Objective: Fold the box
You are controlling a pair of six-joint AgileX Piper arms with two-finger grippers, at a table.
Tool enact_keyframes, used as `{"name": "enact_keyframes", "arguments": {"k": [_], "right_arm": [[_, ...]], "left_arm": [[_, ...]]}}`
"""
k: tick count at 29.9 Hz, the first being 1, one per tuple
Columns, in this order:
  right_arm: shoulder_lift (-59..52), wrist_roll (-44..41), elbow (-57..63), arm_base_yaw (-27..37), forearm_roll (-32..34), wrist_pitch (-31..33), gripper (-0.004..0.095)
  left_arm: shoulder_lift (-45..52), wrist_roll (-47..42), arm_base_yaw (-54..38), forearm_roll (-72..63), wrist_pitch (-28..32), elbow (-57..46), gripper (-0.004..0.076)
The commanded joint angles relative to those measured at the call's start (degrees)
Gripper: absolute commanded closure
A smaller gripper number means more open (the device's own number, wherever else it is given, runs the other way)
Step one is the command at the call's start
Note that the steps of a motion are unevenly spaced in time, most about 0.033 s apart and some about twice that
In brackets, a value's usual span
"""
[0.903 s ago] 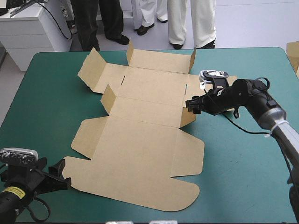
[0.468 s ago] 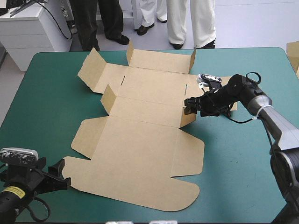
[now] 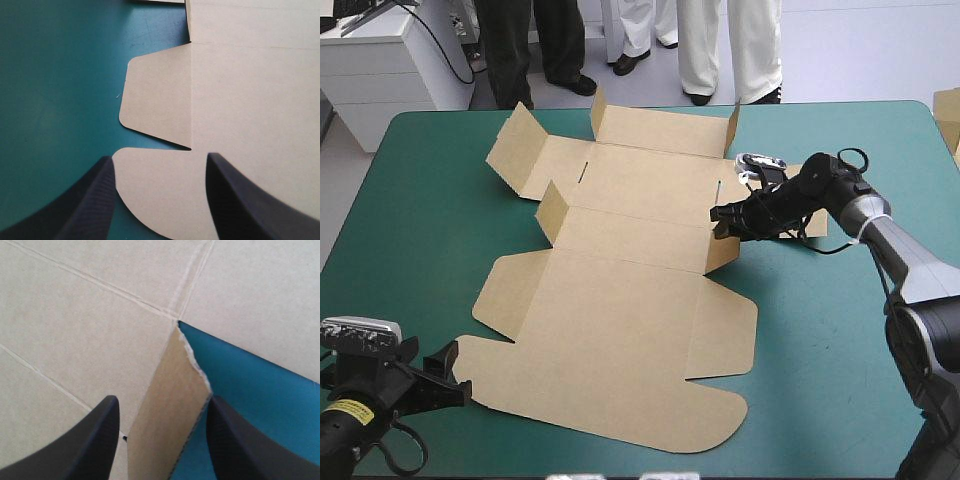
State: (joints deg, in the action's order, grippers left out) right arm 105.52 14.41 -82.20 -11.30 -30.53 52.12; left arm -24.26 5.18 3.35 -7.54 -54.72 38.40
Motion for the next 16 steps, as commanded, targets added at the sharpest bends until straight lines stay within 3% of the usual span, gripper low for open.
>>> {"name": "enact_keyframes", "arguments": {"k": [1,8,14,16], "right_arm": [[-0.1,-2.1,-4.5,0.2,2.0,4.5,0.0436],[2.4,-3.5,-10.2,-0.9,2.7,6.3,0.0486],[5.1,-3.5,-14.1,-3.5,3.8,10.2,0.0752],[5.7,-3.6,-14.2,-3.7,4.7,11.4,0.0792]], "left_arm": [[-0.8,-0.2,0.2,-0.4,3.5,1.9,0.0335],[-0.8,-0.2,0.2,-0.4,3.4,1.9,0.0335],[-0.8,-0.2,0.2,-0.4,3.3,1.9,0.0335],[-0.8,0.0,0.2,-0.4,3.1,1.9,0.0335]]}}
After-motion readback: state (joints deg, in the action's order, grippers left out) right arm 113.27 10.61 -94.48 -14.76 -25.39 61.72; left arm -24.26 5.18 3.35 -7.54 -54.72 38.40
